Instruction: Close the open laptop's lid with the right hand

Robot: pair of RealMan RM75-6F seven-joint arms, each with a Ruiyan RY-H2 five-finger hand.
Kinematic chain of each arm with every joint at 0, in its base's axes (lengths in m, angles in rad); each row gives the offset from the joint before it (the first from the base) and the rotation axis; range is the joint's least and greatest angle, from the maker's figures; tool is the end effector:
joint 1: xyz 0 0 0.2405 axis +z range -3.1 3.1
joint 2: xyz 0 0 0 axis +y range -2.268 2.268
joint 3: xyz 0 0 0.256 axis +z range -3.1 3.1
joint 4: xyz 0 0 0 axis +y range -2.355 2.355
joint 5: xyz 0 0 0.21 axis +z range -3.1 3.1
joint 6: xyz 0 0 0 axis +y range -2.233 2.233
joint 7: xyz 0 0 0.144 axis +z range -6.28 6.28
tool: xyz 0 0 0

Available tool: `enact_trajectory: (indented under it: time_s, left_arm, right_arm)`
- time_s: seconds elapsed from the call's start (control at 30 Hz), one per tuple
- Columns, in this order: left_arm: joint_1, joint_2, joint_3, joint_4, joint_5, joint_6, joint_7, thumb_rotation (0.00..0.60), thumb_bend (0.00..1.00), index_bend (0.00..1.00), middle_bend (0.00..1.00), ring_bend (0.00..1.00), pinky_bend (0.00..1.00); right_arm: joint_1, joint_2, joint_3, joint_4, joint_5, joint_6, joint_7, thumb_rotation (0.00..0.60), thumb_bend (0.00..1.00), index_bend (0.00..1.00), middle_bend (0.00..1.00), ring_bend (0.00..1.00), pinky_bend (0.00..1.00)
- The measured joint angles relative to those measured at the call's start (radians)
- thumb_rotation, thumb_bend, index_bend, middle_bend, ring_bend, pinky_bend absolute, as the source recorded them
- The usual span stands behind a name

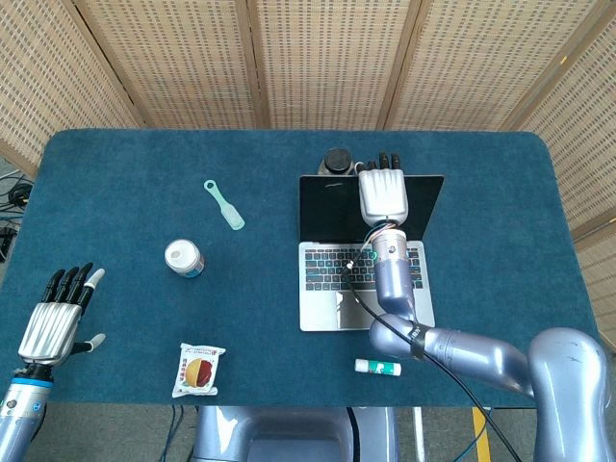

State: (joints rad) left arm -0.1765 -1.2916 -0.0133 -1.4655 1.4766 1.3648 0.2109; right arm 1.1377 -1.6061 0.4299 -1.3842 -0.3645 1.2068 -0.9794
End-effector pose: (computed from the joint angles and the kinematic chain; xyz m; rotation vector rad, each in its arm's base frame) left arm -0.3171 0.2023 0.0959 -1.5702 -0.8161 -0.7282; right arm -0.0488 -0.4412 0.0333 1.4819 -0.7922 0.6847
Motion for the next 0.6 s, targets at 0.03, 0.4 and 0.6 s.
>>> enact_trajectory:
  time_s: [0.03, 0.4, 0.6]
  left_arm:
    - [0.0, 0.0, 0.0, 0.0, 0.0, -0.001, 0.0, 0.6, 0.0, 0.0, 0.0, 0.0, 0.0]
    - [-0.001, 0.002, 0.003, -0.006, 0.003, 0.001, 0.001, 0.6, 0.0, 0.0, 0.0, 0.0, 0.0]
    - [-0.001, 0.003, 0.003, -0.009, 0.004, 0.003, 0.003, 0.6, 0.0, 0.0, 0.0, 0.0, 0.0]
  right_arm:
    - [0.0, 0.001, -0.001, -0.002, 0.0, 0.002, -0.001, 0.6, 1.0, 0.37, 0.34, 0.14, 0.12]
    - [-0.002, 0.013, -0.002, -0.033, 0.006, 0.029, -0.022, 0.6, 1.0, 0.42, 0.41, 0.17, 0.14]
    - [0.0, 0.02, -0.006, -0.06, 0.007, 0.05, -0.042, 0.6, 1.0, 0.44, 0.43, 0.17, 0.15]
